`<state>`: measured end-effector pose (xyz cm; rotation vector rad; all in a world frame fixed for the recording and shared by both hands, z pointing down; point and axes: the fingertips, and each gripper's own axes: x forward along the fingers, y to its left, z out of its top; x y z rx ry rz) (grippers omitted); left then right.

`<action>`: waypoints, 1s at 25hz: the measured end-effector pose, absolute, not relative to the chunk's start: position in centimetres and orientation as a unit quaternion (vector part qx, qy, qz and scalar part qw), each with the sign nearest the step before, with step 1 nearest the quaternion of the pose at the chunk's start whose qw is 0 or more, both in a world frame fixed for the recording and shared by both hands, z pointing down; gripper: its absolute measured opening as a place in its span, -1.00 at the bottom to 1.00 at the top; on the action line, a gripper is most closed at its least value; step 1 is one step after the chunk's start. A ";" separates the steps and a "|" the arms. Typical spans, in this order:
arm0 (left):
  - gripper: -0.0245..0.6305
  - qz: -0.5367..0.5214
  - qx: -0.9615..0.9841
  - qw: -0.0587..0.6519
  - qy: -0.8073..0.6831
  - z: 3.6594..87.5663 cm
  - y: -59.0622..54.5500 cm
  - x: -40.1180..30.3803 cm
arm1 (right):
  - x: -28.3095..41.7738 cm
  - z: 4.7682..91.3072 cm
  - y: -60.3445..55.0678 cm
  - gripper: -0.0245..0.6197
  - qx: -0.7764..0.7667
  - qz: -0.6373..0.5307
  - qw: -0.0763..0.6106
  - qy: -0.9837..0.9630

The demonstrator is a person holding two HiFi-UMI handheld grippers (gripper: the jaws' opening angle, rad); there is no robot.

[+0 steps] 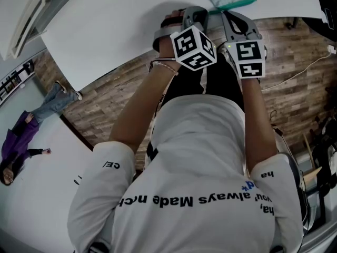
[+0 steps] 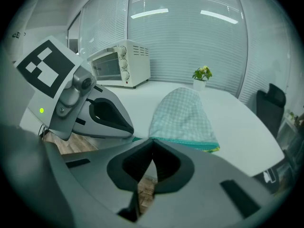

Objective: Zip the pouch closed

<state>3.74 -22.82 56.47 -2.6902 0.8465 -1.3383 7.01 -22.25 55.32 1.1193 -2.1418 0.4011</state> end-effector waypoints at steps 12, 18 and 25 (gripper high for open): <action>-0.87 -0.433 -0.860 0.013 0.269 56.4 -22.8 3.8 | 7.2 55.2 -22.4 -0.90 0.434 0.151 0.337 -0.821; -0.87 -0.434 -0.860 0.015 0.268 56.5 -22.7 3.7 | 8.2 55.1 -22.6 -0.90 0.453 0.153 0.335 -0.812; -0.87 -0.436 -0.859 0.016 0.268 56.5 -22.7 3.8 | 8.3 55.1 -22.7 -0.90 0.453 0.148 0.337 -0.812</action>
